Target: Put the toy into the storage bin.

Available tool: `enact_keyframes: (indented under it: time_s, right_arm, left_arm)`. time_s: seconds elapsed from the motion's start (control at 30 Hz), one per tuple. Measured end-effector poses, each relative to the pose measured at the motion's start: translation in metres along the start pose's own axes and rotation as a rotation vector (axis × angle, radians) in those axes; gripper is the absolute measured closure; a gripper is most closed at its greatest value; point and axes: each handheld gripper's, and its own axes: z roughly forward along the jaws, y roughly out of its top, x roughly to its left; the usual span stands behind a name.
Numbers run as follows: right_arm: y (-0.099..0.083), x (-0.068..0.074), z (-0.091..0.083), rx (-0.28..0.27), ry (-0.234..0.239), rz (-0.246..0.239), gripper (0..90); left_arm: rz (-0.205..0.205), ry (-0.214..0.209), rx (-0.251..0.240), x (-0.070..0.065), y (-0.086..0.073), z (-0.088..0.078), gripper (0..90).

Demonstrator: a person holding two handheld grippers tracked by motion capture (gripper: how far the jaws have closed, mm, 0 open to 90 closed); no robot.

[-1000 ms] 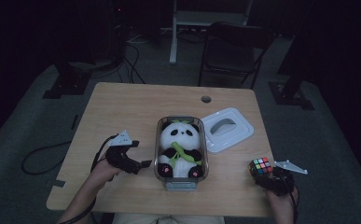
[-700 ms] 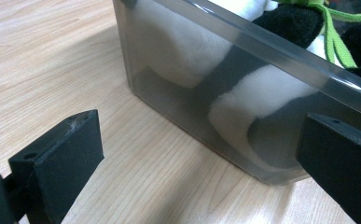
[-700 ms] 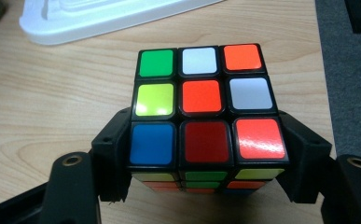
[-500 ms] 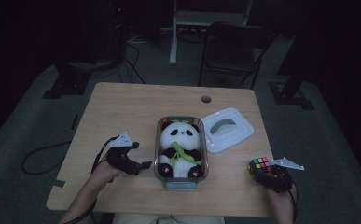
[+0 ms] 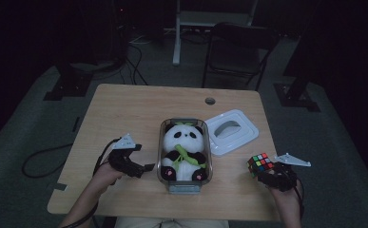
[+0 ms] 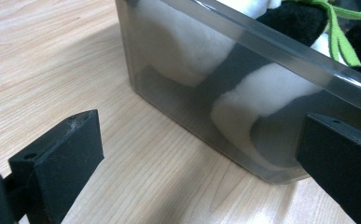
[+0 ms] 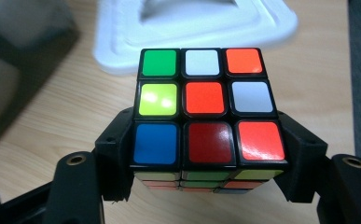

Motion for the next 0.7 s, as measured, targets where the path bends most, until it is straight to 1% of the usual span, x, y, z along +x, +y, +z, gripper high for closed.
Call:
enact_keyframes:
  time_s: [0.1, 0.27, 0.43, 0.47, 0.6, 0.7]
  right_arm:
    - [0.014, 0.010, -0.006, -0.021, 0.035, -0.044, 33.7]
    - [0.039, 0.031, -0.016, -0.068, 0.124, -0.122, 33.7]
    - [0.062, 0.056, -0.023, -0.107, 0.210, -0.200, 33.7]
    - [0.067, 0.061, -0.024, -0.112, 0.225, -0.220, 33.7]
    - [0.080, 0.082, -0.023, -0.119, 0.312, -0.287, 33.7]
    - [0.088, 0.097, -0.019, -0.113, 0.375, -0.319, 33.7]
  left_arm:
    - [0.003, 0.000, 0.008, 0.000, 0.000, 0.000, 1.5]
    - [0.010, -0.003, 0.012, -0.001, -0.001, 0.002, 1.5]
    - [0.013, -0.007, 0.004, -0.001, 0.001, 0.002, 1.5]
    - [0.016, -0.004, 0.005, -0.001, 0.001, 0.002, 1.5]
    - [0.018, -0.006, 0.008, -0.002, 0.000, 0.002, 2.2]
    - [0.020, -0.007, 0.004, -0.002, 0.000, 0.001, 2.2]
